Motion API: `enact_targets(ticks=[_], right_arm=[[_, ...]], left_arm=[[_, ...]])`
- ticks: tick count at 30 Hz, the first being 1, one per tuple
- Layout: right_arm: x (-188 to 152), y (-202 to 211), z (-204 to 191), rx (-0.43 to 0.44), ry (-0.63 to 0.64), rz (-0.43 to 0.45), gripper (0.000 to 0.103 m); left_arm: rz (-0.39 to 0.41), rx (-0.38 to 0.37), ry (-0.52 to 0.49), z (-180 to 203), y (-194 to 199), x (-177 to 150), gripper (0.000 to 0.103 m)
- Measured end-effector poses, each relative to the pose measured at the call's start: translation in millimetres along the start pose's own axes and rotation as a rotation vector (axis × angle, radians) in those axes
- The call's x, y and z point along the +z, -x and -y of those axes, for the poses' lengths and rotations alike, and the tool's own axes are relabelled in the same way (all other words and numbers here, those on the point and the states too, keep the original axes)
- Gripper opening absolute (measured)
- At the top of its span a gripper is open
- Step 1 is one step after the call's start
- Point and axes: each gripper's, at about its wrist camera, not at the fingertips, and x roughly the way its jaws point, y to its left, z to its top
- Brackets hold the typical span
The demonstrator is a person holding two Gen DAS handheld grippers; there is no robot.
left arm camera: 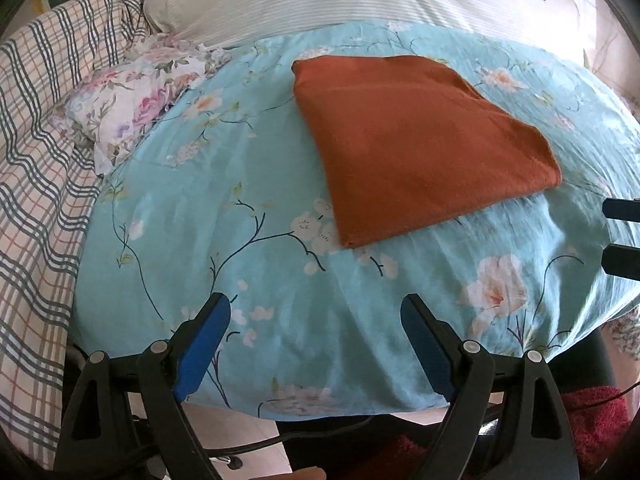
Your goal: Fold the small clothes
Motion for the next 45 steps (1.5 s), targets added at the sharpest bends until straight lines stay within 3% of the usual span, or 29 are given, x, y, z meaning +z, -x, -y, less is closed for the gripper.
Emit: enact_targets(ticks=[45], right_arm=[[7, 28, -19, 0.002, 0.050, 0.066, 0.102]], left_arm=[[0.090, -0.049, 0.029, 6, 41, 4, 0.088]])
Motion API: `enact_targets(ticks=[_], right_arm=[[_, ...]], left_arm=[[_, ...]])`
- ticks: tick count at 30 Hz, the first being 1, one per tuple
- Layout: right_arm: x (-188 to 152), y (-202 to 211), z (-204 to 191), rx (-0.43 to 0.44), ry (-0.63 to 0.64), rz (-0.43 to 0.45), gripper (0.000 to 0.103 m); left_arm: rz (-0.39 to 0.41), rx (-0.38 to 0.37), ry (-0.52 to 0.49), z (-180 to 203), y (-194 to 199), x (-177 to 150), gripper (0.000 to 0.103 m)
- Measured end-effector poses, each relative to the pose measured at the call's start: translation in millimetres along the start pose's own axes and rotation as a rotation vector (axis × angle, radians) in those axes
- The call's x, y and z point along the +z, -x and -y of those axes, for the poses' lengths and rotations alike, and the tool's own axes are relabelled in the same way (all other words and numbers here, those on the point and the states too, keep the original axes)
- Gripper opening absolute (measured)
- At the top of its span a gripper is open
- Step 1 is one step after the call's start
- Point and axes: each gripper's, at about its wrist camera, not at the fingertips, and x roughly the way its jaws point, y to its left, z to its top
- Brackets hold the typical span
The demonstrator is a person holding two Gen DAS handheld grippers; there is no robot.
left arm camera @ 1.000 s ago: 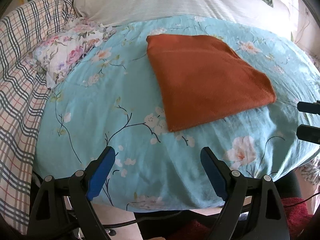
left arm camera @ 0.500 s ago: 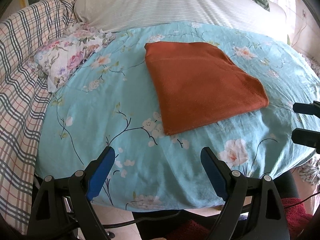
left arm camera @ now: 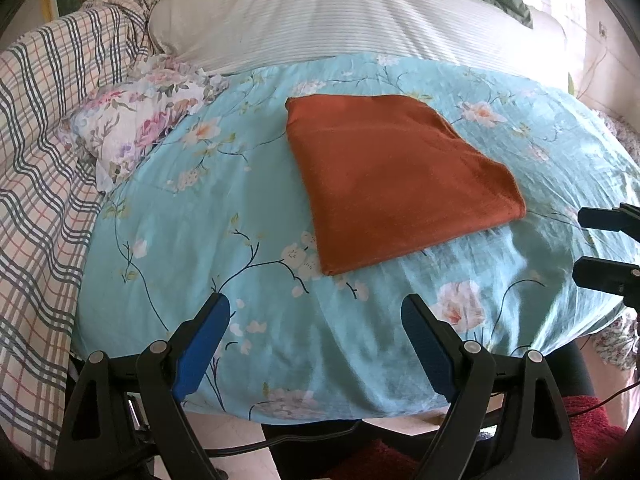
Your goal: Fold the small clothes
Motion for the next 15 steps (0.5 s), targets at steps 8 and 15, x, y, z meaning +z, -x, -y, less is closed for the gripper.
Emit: enact_targets(ticks=[8, 15], right_arm=[[-2.1, -0.1, -3.1, 0.000, 0.000, -0.002, 0.102], [-2.1, -1.2, -2.7, 0.003, -0.001, -0.005, 0.102]], left_arm=[[-0.001, 0.002, 0.002, 1.7, 0.6, -0.8, 0.088], [-0.001, 0.003, 0.005, 2.1, 0.6, -0.9, 0.088]])
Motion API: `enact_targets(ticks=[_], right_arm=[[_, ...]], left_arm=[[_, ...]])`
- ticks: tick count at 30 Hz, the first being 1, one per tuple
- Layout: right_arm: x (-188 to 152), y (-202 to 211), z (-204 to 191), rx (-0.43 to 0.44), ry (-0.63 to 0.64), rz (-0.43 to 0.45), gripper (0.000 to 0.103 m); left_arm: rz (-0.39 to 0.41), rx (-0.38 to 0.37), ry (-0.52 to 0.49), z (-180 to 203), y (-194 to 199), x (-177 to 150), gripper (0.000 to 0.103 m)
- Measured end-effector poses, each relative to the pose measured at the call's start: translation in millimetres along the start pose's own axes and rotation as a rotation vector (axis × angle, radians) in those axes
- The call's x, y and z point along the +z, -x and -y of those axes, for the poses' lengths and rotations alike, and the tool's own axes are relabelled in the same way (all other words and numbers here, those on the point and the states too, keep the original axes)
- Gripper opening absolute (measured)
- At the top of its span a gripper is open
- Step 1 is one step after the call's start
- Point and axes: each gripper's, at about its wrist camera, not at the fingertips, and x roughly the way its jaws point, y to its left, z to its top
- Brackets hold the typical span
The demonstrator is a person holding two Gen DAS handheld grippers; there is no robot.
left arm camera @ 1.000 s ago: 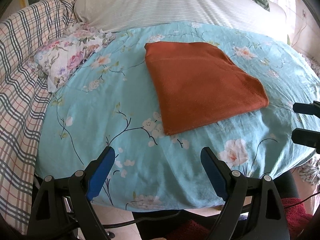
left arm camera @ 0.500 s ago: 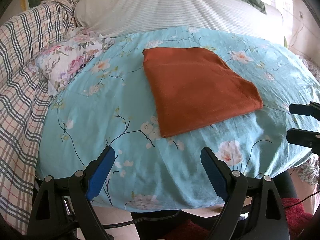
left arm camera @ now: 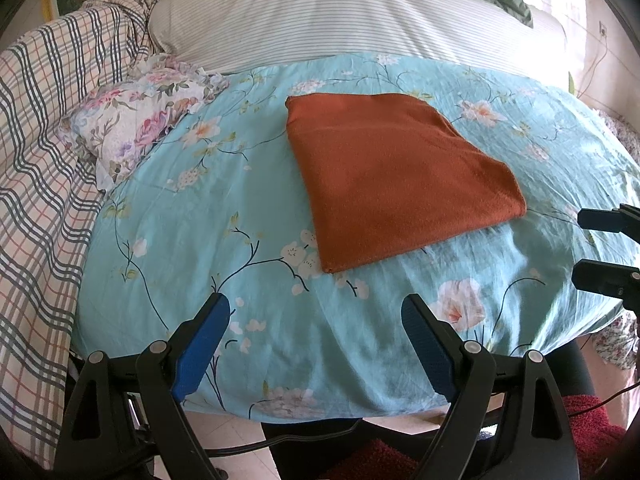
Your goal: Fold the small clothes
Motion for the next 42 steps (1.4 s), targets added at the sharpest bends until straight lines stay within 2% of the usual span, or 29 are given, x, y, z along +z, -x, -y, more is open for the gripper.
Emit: enact_targets(ticks=[42], right_arm=[[-3, -10, 5, 0.002, -0.004, -0.023, 0.102]], left_arm=[[-0.025, -0.015, -0.004, -5, -13, -2, 0.089]])
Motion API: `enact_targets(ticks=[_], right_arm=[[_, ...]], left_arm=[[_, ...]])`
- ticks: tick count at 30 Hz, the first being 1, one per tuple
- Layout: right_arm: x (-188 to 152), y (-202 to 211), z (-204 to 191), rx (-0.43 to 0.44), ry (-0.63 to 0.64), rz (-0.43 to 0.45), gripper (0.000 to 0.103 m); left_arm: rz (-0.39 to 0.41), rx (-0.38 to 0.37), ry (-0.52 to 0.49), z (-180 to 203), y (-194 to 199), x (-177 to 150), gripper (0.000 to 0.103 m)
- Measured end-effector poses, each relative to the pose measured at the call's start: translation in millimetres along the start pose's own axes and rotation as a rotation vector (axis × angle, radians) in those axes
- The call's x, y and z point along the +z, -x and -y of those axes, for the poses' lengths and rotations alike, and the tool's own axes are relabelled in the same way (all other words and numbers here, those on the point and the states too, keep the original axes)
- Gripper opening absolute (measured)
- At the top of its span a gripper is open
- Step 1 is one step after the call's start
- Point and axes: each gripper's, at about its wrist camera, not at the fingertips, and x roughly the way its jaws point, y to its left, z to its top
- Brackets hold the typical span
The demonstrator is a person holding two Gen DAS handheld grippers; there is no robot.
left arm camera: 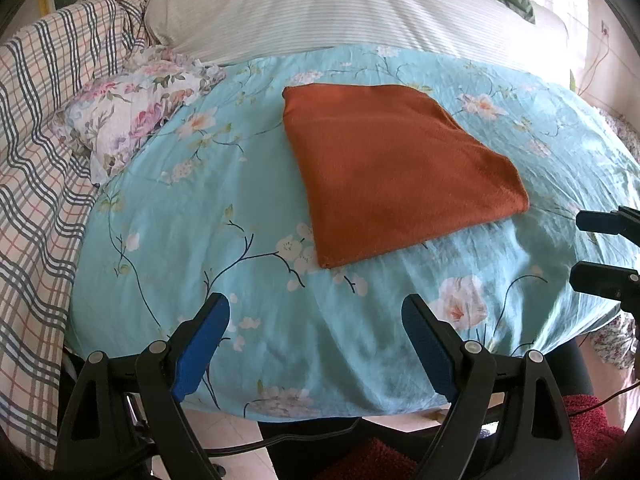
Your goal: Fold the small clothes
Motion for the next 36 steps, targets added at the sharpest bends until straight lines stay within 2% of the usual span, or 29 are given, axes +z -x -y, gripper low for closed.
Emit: enact_targets(ticks=[36], right_arm=[[0.7, -0.3, 0.5, 0.006, 0.000, -0.004, 0.102]], left_arm=[[-0.008, -0.003, 0.005, -0.9, -0.4, -0.1, 0.089]])
